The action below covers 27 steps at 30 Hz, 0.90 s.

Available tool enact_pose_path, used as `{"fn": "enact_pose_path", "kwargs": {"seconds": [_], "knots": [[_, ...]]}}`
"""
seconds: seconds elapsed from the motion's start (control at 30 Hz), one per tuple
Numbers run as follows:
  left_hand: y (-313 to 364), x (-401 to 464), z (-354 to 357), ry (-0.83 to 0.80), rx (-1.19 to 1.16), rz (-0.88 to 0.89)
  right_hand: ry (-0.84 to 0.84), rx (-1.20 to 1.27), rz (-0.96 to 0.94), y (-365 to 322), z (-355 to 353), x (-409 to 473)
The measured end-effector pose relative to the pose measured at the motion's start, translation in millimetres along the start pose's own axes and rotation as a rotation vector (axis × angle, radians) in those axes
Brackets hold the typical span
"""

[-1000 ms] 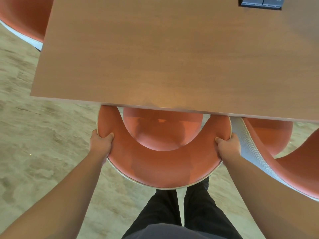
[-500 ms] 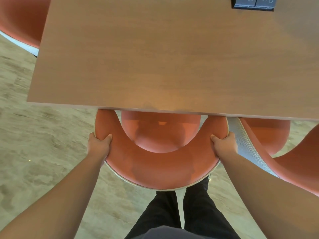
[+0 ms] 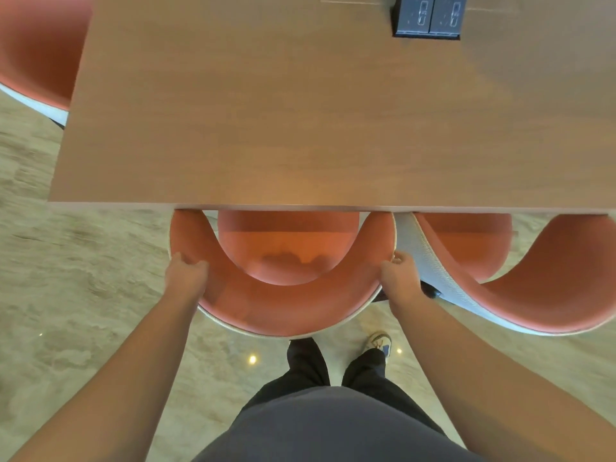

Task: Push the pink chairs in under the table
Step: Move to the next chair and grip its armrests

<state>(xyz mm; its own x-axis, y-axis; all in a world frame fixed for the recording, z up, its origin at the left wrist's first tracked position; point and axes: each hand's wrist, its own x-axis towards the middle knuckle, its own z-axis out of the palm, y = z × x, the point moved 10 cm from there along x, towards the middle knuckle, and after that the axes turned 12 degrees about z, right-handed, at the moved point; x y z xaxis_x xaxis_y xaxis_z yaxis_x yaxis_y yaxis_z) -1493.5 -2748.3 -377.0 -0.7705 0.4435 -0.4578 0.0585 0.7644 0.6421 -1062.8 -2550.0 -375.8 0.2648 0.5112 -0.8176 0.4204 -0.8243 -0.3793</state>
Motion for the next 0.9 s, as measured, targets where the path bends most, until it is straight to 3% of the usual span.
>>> {"fn": "enact_pose_path", "kwargs": {"seconds": [0.1, 0.2, 0.3, 0.53, 0.9], "knots": [[25, -30, 9, -0.033, -0.107, 0.036, -0.075, 0.041, -0.025, 1, -15, -15], [53, -68, 42, -0.212, -0.335, 0.02, -0.141, 0.127, -0.058, 6, -44, -28], [94, -109, 75, -0.345, -0.415, 0.068, -0.139, 0.178, -0.123, 17, -89, -32], [185, -207, 161, -0.455, -0.341, 0.223, -0.108, 0.324, -0.194, 57, -223, -28], [315, -456, 347, -0.638, -0.236, 0.564, -0.046, 0.464, -0.313, 126, -486, -38]]}}
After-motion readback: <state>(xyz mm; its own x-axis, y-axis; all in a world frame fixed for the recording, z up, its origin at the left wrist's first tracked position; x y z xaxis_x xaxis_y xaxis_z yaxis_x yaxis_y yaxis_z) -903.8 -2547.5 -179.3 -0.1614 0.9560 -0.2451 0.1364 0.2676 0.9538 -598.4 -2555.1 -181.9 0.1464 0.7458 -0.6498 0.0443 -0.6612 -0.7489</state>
